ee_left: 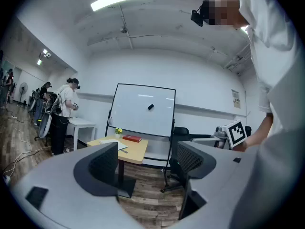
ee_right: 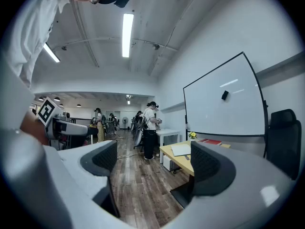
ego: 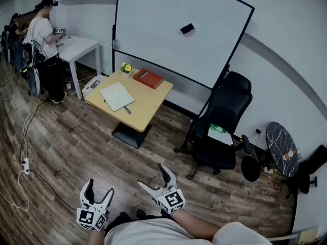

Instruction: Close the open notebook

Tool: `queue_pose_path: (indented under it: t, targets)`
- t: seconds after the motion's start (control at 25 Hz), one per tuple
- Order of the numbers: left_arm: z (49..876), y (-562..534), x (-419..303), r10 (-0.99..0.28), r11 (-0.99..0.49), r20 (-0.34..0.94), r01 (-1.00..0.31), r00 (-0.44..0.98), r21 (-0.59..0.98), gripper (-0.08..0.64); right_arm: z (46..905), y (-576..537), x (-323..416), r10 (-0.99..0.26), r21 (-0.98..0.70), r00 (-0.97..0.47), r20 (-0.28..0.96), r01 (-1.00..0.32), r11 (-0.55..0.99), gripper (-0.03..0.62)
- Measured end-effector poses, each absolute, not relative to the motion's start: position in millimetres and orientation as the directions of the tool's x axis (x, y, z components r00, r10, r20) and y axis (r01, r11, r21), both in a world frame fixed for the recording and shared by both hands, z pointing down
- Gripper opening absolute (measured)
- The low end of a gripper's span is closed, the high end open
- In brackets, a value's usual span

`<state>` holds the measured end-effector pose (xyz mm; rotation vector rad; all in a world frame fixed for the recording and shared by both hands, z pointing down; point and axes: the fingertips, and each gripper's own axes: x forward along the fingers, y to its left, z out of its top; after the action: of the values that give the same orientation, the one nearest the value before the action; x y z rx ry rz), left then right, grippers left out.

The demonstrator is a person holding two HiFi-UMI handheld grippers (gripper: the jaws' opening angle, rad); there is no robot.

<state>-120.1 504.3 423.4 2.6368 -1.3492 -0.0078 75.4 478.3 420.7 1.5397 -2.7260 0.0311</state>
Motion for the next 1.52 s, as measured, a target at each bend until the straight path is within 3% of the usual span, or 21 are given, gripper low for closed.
queue_pose_path:
  t: [1.52]
  targets:
    - [440.8, 527.9, -90.3, -0.801, -0.566, 0.095, -0.799, 0.592, 0.203, 0.377, 448.8, 495.9, 113.5, -0.827, -0.142, -0.562, 0.013, -0.820, 0.555, 0.491]
